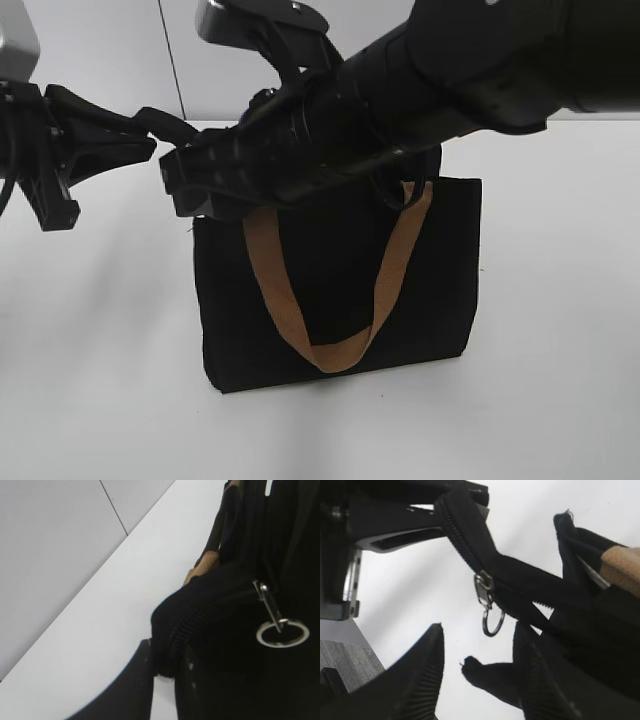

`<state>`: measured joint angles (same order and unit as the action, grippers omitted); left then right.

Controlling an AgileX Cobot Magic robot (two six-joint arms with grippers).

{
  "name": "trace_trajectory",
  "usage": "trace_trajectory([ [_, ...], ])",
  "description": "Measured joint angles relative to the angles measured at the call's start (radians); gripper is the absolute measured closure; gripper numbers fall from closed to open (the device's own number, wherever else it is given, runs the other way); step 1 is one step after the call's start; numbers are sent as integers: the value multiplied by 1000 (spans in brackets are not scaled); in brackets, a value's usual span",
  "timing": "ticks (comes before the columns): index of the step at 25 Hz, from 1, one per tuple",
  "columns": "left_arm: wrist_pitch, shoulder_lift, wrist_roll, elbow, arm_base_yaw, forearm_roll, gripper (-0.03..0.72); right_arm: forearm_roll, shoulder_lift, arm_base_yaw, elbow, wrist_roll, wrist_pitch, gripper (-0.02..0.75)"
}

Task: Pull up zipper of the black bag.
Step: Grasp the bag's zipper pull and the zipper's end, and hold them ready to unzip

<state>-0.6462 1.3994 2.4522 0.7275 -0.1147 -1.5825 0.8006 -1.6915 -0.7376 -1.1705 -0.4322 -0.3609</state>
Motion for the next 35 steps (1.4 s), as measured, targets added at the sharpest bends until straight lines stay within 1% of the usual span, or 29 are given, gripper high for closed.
trace_trajectory([
  [8,0,0,0,0,0,0,610,9,-29,0,0,0,42,384],
  [17,-16,-48,0,0,0,1,610,18,-30,0,0,-1,40,384],
  [21,-20,-72,-10,0,0,11,610,17,-25,0,0,-1,5,384],
  [22,-19,-79,-32,0,0,26,610,11,-18,0,0,-1,-16,384],
  [25,-19,-110,-148,0,0,100,610,-13,26,0,0,-1,-70,385],
  [27,-20,-133,-238,0,0,162,610,-26,53,0,0,-1,-83,386],
  [30,-20,-174,-334,0,0,236,610,-60,77,0,0,-1,-93,386],
  [33,-21,-205,-365,0,0,258,610,-103,85,12,0,-1,-120,387],
  [35,-26,-213,-370,0,0,262,610,-113,86,22,0,-1,-126,387],
])
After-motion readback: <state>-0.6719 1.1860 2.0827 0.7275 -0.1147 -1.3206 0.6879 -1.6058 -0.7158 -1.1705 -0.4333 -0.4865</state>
